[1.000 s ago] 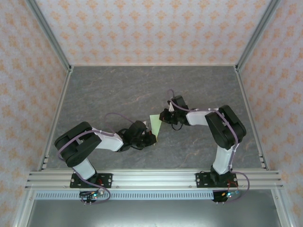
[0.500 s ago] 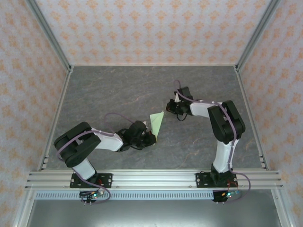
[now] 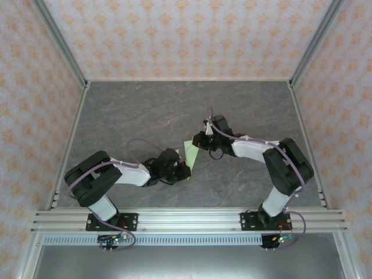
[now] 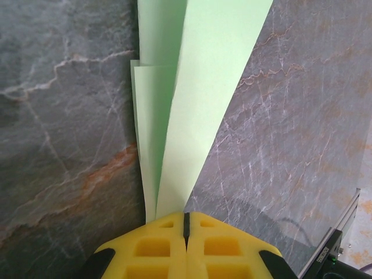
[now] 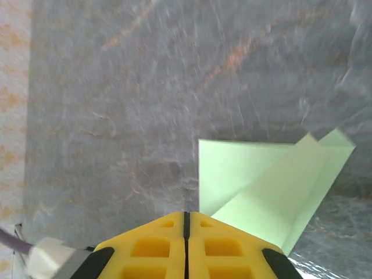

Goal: Fold a paper plane with a square sheet of paper (fold left side to right side)
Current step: Fold the wing for the fifth time at the center of the table.

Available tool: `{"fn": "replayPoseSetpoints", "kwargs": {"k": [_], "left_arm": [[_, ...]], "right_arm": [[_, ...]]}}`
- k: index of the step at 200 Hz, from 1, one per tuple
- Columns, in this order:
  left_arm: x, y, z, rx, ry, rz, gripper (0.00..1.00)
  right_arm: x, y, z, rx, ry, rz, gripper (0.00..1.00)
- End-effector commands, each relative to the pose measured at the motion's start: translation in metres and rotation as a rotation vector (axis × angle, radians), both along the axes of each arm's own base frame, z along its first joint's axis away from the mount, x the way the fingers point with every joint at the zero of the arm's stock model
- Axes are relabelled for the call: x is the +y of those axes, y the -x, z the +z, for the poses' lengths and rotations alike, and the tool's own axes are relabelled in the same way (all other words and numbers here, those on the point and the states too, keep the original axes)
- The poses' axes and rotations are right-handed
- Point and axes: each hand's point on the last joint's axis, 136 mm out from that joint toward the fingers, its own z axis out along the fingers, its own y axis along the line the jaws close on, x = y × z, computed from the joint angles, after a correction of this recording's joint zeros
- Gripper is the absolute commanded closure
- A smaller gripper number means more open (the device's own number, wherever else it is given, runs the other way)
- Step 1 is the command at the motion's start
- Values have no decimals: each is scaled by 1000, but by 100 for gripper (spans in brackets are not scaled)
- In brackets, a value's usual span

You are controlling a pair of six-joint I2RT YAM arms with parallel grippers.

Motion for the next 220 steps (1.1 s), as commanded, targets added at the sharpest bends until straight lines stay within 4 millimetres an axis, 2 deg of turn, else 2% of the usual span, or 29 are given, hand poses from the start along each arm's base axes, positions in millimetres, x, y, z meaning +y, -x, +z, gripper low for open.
{"fn": "replayPoseSetpoints", "kwargs": {"k": [1,28,52,77,102,131,178,220], "left_arm": [[13,16,-12,37,-80,-29,100],[7,12,4,2,-48,-43,100],[4,7,25,-47,-36,-55,100],[0,3,47,-91,-8,-63,100],[-10,5,55,-79,41,-92,99],[-23,10,48,-19,99,-119,99],[-19,15,22,48,56,-116,100],[-12,17,13,58,21,-99,100]], "right_arm": [[8,-2,-22,57,-9,-21,91],[0,-2,-49,97,79,-39,91],[-9,2,-63,131,148,-41,91],[-12,6,-70,150,171,-35,91],[-14,7,-72,152,180,-37,91],[-15,8,-74,157,192,-34,91],[-20,9,-78,165,221,-35,91],[-20,9,-78,165,227,-34,91]]}}
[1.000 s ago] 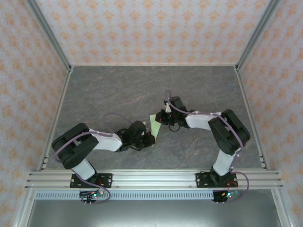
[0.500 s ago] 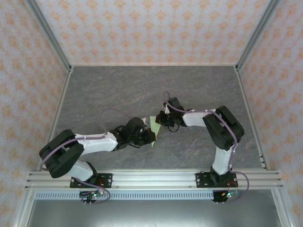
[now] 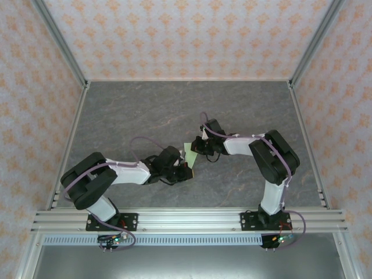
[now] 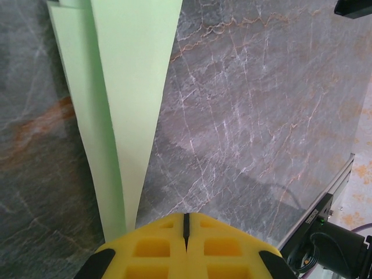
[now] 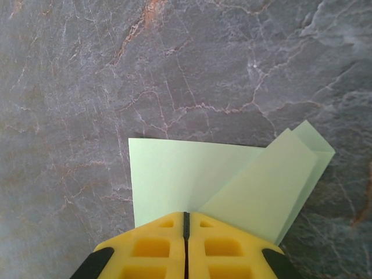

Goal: Fold a paper plane with a square sheet of paper (fold left side to right side)
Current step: Fold the wing for the fifth time at the center of the table.

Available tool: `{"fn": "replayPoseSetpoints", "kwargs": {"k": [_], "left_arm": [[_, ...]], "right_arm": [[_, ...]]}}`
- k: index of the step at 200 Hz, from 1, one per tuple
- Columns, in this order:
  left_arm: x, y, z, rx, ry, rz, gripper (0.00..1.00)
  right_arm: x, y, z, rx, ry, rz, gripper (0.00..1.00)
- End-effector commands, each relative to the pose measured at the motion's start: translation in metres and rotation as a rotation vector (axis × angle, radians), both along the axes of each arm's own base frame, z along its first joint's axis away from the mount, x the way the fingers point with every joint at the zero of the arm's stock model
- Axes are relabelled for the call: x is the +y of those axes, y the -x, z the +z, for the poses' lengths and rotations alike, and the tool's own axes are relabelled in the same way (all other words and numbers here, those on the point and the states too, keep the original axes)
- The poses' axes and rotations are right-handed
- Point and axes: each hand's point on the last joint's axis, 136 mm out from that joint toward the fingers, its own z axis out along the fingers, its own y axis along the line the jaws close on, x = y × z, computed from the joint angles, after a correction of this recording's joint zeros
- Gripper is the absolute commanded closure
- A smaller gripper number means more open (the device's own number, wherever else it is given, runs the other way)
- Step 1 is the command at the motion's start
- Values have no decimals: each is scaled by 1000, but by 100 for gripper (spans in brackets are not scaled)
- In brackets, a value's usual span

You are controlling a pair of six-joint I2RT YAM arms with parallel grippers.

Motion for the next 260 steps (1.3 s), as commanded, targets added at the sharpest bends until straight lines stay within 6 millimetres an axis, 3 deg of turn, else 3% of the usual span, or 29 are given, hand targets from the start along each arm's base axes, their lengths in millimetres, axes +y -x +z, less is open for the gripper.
{"fn": "replayPoseSetpoints", "kwargs": {"k": [1,85,260], "left_arm": [[-1,1,-1,2,2,4,100],[12,4,-16,15,-59,27,100],[23,15,-22,31,-35,61,100]], "right_arm": [[-20,9,-30,60,126,-22,91],[-23,10,-32,62,154,-14,91],[-29,12,-39,79,203,0,91]]}}
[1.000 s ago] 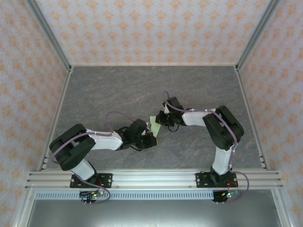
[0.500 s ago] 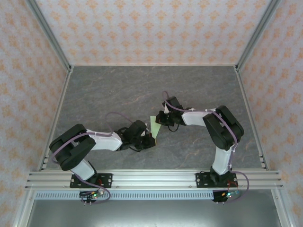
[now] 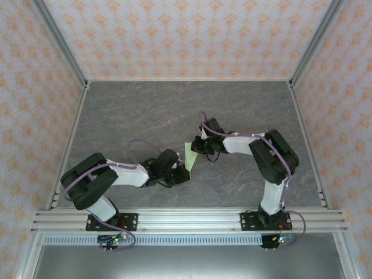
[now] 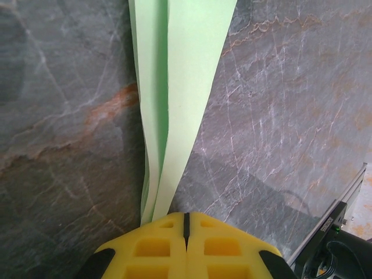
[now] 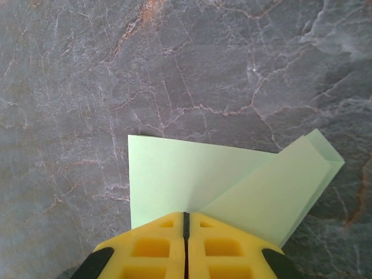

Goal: Fold a paper plane with a square sheet of paper (fold left side to right side)
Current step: Fold the wing for the fifth time at the center of the table.

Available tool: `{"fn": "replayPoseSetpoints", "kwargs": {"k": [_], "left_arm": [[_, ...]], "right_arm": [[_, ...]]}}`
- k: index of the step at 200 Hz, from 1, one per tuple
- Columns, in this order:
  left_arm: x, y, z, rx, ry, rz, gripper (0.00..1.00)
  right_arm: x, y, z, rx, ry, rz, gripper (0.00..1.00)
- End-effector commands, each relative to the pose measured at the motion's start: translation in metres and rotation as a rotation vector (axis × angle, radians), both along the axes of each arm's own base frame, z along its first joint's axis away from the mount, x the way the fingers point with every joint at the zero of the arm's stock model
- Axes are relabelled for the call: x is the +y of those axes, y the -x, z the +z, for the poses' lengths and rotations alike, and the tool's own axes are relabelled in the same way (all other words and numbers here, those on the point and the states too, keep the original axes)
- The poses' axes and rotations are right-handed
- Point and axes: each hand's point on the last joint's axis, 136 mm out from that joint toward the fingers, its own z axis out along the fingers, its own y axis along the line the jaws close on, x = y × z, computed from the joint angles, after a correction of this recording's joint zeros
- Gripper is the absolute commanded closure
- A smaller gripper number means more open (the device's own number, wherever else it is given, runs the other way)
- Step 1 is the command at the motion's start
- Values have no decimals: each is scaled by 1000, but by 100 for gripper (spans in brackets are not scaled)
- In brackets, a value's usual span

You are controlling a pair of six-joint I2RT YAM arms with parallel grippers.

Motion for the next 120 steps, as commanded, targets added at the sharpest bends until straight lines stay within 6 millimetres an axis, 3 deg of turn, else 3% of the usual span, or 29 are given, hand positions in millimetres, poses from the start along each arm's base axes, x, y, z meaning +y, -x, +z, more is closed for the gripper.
{"fn": "replayPoseSetpoints", "kwargs": {"k": [1,25,79,120], "left_arm": [[11,10,-8,27,-14,24,100],[9,13,-2,26,26,29,100],[-4,-8,54,-69,108,1,100],[-4,-19,51,-63,90,-9,100]], "right_arm": [[-27,14,-38,81,157,-25,91],[-26,14,-38,85,154,-22,91],[-25,13,-35,80,149,-23,91],[-25,14,-36,82,150,-20,91]]}}
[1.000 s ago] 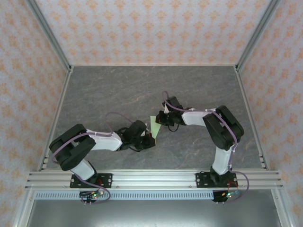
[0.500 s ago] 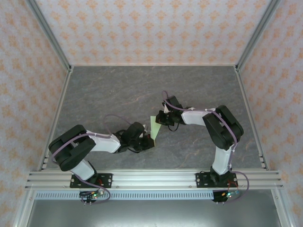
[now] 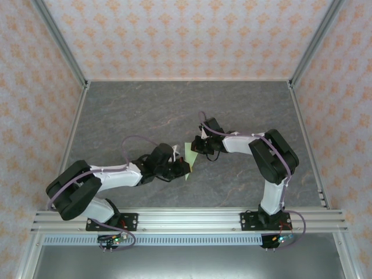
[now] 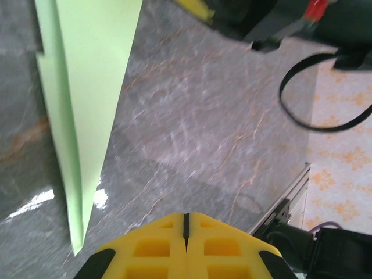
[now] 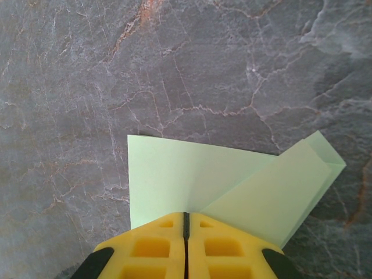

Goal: Fold a paper plane with a square sheet of paper (fold left side to right side)
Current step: Fold the wing for the fifth time at the center of the table.

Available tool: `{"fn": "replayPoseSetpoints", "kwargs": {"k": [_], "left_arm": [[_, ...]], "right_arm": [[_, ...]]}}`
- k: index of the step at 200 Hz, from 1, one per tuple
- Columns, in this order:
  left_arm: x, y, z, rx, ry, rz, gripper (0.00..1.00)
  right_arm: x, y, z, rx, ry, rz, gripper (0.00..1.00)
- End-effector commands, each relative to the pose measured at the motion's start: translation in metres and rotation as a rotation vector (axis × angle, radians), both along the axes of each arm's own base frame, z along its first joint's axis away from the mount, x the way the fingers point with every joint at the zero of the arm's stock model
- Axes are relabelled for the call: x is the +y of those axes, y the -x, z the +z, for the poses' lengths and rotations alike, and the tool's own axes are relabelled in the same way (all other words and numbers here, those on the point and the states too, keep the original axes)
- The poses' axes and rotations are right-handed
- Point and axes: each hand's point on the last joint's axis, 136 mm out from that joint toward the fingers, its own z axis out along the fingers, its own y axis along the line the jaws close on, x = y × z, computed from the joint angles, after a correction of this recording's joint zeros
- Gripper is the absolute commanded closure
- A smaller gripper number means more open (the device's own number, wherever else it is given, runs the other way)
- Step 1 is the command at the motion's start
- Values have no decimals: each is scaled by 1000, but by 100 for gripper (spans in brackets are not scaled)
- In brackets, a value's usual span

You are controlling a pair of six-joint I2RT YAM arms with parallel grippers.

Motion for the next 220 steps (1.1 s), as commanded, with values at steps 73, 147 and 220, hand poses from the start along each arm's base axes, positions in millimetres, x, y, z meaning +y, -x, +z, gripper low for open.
{"fn": "replayPoseSetpoints", "kwargs": {"k": [73,147,220], "left_arm": [[1,3,-46,81,-97,-49,100],[28,30,-80,162,-200,-46,100],[41,59,-87,193,-225,-65,100]], "right_arm": [[-28,15,-37,79,156,-20,91],[-29,14,-36,77,170,-22,91],[-30,15,-40,85,180,-20,91]]}}
